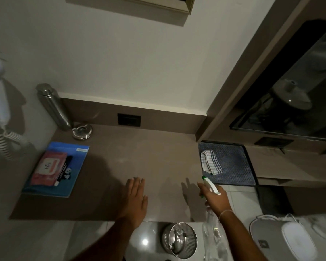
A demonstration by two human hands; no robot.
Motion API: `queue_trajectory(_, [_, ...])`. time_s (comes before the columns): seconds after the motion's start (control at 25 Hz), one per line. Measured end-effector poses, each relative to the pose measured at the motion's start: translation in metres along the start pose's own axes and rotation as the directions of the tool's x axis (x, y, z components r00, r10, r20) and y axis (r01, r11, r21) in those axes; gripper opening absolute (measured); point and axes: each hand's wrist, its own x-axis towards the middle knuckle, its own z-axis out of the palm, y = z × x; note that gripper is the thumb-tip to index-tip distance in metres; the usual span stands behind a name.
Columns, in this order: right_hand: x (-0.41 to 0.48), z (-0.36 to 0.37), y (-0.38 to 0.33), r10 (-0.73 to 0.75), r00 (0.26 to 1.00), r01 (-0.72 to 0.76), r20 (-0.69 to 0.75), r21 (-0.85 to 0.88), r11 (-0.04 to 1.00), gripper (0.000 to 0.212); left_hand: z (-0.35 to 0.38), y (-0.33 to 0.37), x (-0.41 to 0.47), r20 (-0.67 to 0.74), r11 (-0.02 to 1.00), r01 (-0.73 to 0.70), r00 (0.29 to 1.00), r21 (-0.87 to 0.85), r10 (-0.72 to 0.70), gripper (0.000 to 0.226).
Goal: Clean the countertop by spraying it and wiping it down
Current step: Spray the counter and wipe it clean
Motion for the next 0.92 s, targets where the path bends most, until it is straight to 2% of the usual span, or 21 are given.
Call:
queue_trajectory(0.2, [0.002,0.012,-0.002,-0.073,0.997,0.071,0.029,0.036,0.997,0.031,-0.005,-0.008,-0.016,0.042,0.996,0.093,0.995,-0.001,-0.093,0.07])
queue_trajectory(0.32, [0.0,0.045,-0.019,-0.161,0.978,0.176,0.135,-0.113,0.978,0.038,-0.013,-0.022,-0.025,0.05,0.989,0.105,0.993,0.105,-0.111,0.067])
queue_trajectory(0.44, [-0.004,0.076,-0.037,-0.222,0.952,0.267,0.209,-0.219,0.939,0.03,-0.022,-0.042,-0.038,0.013,0.985,0.12,0.992,0.12,-0.123,0.063])
queue_trajectory(0.56, [-0.006,0.103,-0.055,-0.211,0.951,0.259,0.227,-0.207,0.943,0.033,-0.029,-0.061,-0.048,0.01,0.964,0.261,0.965,0.056,-0.262,0.064])
queue_trajectory(0.64, [-0.01,0.12,-0.067,-0.183,0.942,0.259,0.28,-0.264,0.929,0.033,-0.032,-0.069,-0.054,0.018,0.939,0.339,0.94,0.049,-0.341,0.066])
queue_trajectory(0.8, [-0.023,0.146,-0.08,-0.226,0.889,0.353,0.399,-0.282,0.892,0.023,-0.044,-0.075,-0.071,0.017,0.926,0.368,0.929,0.082,-0.37,0.067])
queue_trajectory(0.92, [-0.032,0.162,-0.081,-0.21,0.879,0.343,0.428,-0.263,0.902,0.031,-0.046,-0.08,-0.079,-0.038,0.891,0.45,0.893,0.063,-0.448,0.071])
